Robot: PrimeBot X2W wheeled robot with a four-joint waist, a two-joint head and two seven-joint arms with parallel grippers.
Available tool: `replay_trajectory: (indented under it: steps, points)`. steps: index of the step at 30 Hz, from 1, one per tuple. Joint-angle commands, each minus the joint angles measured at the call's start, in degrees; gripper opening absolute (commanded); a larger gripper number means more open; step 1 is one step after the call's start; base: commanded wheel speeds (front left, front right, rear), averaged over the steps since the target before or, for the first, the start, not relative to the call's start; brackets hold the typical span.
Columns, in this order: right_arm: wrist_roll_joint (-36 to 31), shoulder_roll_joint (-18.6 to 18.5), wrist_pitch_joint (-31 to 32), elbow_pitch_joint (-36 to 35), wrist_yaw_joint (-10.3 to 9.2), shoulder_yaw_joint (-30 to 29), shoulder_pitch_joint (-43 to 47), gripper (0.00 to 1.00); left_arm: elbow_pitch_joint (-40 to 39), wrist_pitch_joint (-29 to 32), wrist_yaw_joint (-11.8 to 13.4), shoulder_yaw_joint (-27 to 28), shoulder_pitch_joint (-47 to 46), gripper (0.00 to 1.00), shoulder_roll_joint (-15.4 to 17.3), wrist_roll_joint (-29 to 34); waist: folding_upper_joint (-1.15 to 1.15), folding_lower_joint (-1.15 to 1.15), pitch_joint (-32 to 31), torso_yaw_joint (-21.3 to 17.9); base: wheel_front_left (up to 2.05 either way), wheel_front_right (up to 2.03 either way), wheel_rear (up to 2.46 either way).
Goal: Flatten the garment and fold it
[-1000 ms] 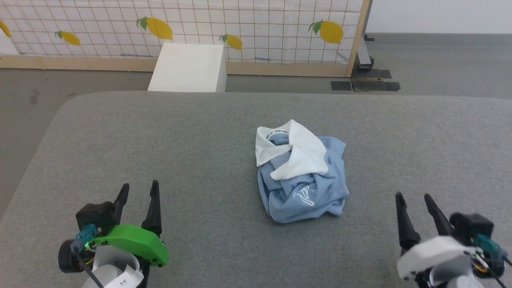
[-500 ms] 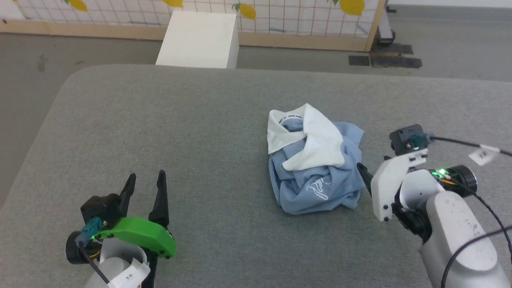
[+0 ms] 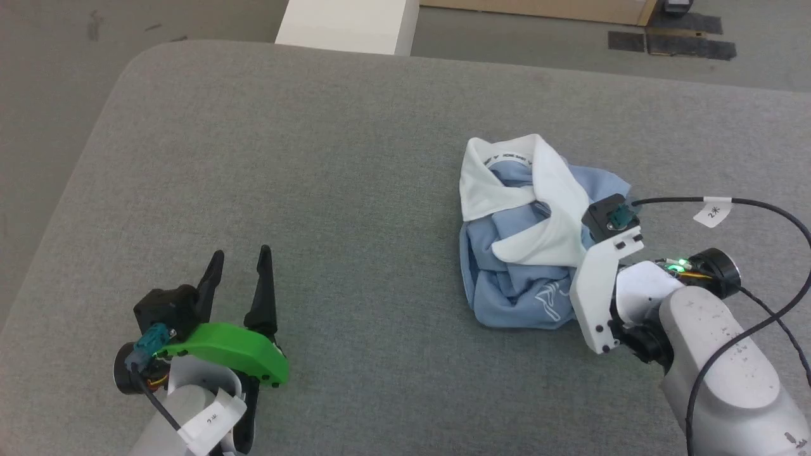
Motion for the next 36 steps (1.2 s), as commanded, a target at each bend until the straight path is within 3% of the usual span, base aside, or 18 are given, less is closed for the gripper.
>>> replay_trajectory:
  steps: [1, 2, 3, 4, 13, 22, 25, 31, 33, 36]
  points:
    - [0.7, -0.3, 0.5, 0.9, 0.29, 0.8, -0.3, 1.0, 0.3, -0.3, -0.3, 0.0, -1.0, 1.0, -0.2, 0.3, 0.0, 0.0, 0.9, 0.9, 0.0, 0.0, 0.0]
    - [1.0, -0.5, 0.7, 1.1, 0.29, 1.1, -0.2, 0.89, 0.5, -0.4, -0.3, 0.0, -1.1, 1.0, -0.3, 0.3, 0.0, 0.0, 0.9, 0.9, 0.0, 0.0, 0.0]
    - [1.2, -0.6, 0.4, 1.2, 0.29, 1.0, -0.2, 0.2, 0.6, -0.4, -0.3, 0.0, -1.2, 1.0, -0.4, 0.3, 0.0, 0.0, 0.9, 0.9, 0.0, 0.0, 0.0]
    - [1.3, -0.8, -0.3, 1.1, 0.29, 0.9, -0.3, 0.0, 0.8, -0.5, -0.4, 0.0, -1.2, 1.0, -0.4, 0.3, 0.0, 0.0, 0.7, 0.8, 0.0, 0.0, 0.0]
    - [3.8, -1.8, -6.6, -2.8, 0.29, -2.0, -1.3, 0.0, 1.6, -0.6, -0.5, 0.1, -0.2, 1.0, 0.1, 0.3, 0.0, 0.0, -3.4, -2.0, 0.0, 0.0, 0.0]
    - [1.0, -3.9, -5.9, -7.3, 0.29, -18.6, 5.8, 0.0, 1.1, -0.1, -0.4, -0.5, 1.5, 1.0, 0.3, -0.1, 0.0, 0.0, -7.6, -3.9, 0.0, 0.0, 0.0]
    - [-1.0, -2.8, -3.7, -7.6, 0.29, -24.0, 11.0, 0.0, 0.9, 0.0, -0.4, -0.7, 1.9, 1.0, 0.3, -0.3, 0.0, 0.0, -8.0, -4.0, 0.0, 0.0, 0.0]
    - [-2.1, 1.5, -2.2, -8.8, 0.29, -28.6, 17.8, 0.03, 0.4, 0.4, -0.2, -0.7, 2.6, 1.0, 0.6, -0.8, 0.0, 0.0, -7.9, -4.5, 0.0, 0.0, 0.0]
    - [-1.5, 2.8, -3.9, -9.9, 0.29, -29.1, 18.3, 1.0, 0.3, 0.6, -0.1, -0.7, 2.7, 1.0, 0.8, -0.8, 0.0, 0.0, -7.8, -4.7, 0.0, 0.0, 0.0]
    - [-0.4, 4.4, -8.0, -12.1, 0.29, -30.9, 18.2, 1.0, 0.1, 0.8, 0.0, -0.8, 2.8, 1.0, 1.0, -0.9, 0.0, 0.0, -8.0, -4.8, 0.0, 0.0, 0.0]
